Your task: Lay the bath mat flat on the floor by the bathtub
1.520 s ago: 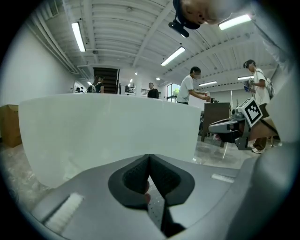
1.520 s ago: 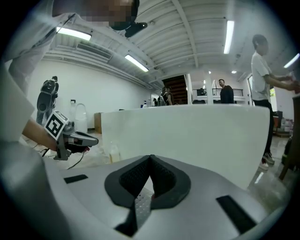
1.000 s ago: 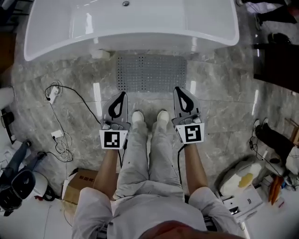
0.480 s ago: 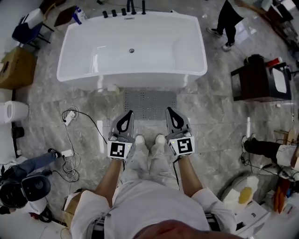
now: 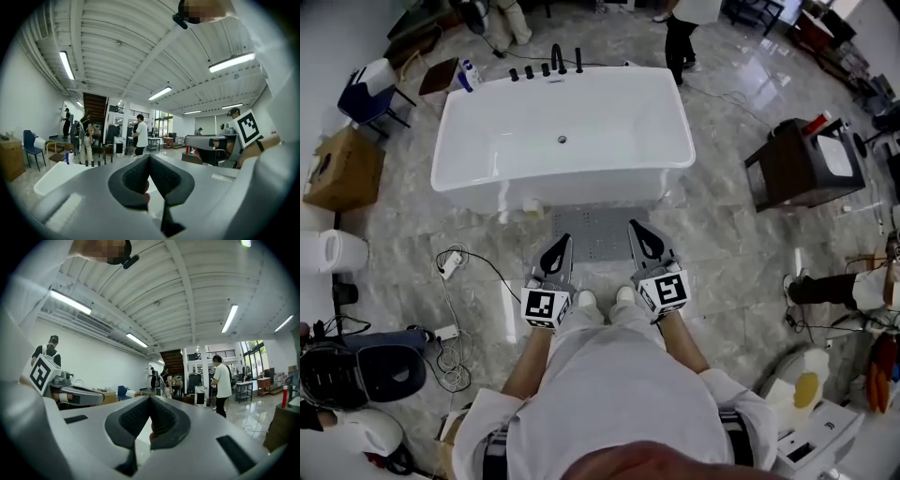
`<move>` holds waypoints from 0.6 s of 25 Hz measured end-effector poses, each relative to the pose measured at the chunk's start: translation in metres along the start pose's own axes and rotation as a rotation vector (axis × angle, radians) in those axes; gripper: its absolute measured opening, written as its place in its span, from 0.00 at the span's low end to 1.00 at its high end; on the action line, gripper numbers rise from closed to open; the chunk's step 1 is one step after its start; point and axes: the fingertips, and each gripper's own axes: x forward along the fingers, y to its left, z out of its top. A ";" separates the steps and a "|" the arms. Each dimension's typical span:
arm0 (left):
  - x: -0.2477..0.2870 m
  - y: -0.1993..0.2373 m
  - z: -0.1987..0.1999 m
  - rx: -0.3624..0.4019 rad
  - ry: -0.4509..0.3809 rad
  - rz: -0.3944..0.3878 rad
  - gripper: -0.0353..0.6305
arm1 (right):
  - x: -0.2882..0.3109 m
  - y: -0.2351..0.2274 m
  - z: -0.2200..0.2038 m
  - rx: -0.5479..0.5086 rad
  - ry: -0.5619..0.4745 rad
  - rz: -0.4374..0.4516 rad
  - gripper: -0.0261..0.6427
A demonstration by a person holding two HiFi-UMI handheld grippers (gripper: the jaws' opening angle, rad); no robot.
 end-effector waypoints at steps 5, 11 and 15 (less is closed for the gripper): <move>-0.014 0.035 0.001 -0.024 -0.024 0.030 0.05 | 0.017 0.032 0.007 -0.021 -0.022 0.042 0.04; -0.030 0.052 0.008 -0.052 -0.059 0.049 0.05 | 0.035 0.054 0.018 -0.050 -0.046 0.098 0.04; -0.042 0.048 0.012 -0.056 -0.068 0.038 0.05 | 0.030 0.063 0.033 -0.060 -0.072 0.104 0.04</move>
